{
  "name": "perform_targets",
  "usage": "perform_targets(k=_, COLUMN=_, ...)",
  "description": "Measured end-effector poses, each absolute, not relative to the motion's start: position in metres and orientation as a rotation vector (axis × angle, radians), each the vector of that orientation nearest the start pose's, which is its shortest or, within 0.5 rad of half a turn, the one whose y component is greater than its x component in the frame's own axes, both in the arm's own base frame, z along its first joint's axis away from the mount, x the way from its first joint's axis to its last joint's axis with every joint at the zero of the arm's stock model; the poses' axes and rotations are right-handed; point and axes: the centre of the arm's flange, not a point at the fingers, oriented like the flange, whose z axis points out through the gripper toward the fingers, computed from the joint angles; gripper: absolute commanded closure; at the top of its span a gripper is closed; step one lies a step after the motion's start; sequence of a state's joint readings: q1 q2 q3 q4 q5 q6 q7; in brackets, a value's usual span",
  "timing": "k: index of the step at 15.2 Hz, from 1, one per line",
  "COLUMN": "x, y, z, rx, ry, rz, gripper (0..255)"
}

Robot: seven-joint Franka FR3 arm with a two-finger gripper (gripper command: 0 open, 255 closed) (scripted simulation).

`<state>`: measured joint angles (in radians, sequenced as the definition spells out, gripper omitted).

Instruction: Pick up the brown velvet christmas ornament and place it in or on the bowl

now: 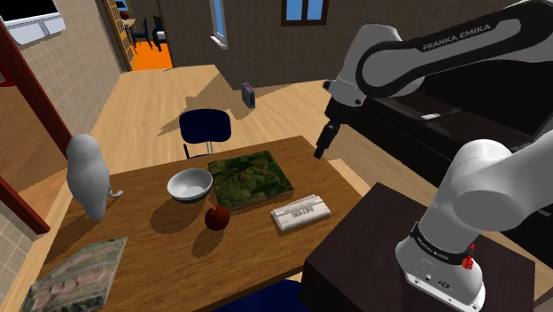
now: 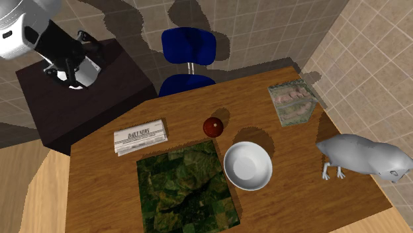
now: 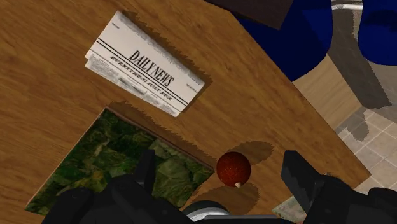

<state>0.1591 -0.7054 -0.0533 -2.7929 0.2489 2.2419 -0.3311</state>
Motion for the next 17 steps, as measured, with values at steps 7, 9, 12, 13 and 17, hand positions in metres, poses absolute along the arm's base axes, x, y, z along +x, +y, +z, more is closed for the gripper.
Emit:
perform_targets(k=7, x=0.363, y=0.071, z=0.339, rx=-2.770, ry=-0.619, rz=-0.449, gripper=0)
perform_targets(k=9, x=0.370, y=0.079, z=0.320, rx=-2.734, ry=-0.667, rz=-0.505, gripper=0)
perform_targets(k=12, x=0.391, y=0.095, z=0.291, rx=-2.681, ry=-0.738, rz=-0.582, gripper=0)
perform_targets(k=13, x=0.395, y=0.101, z=0.280, rx=-2.670, ry=-0.770, rz=-0.602, gripper=0)
perform_targets(k=17, x=0.415, y=0.121, z=0.240, rx=-2.600, ry=-0.857, rz=-0.702, gripper=0)
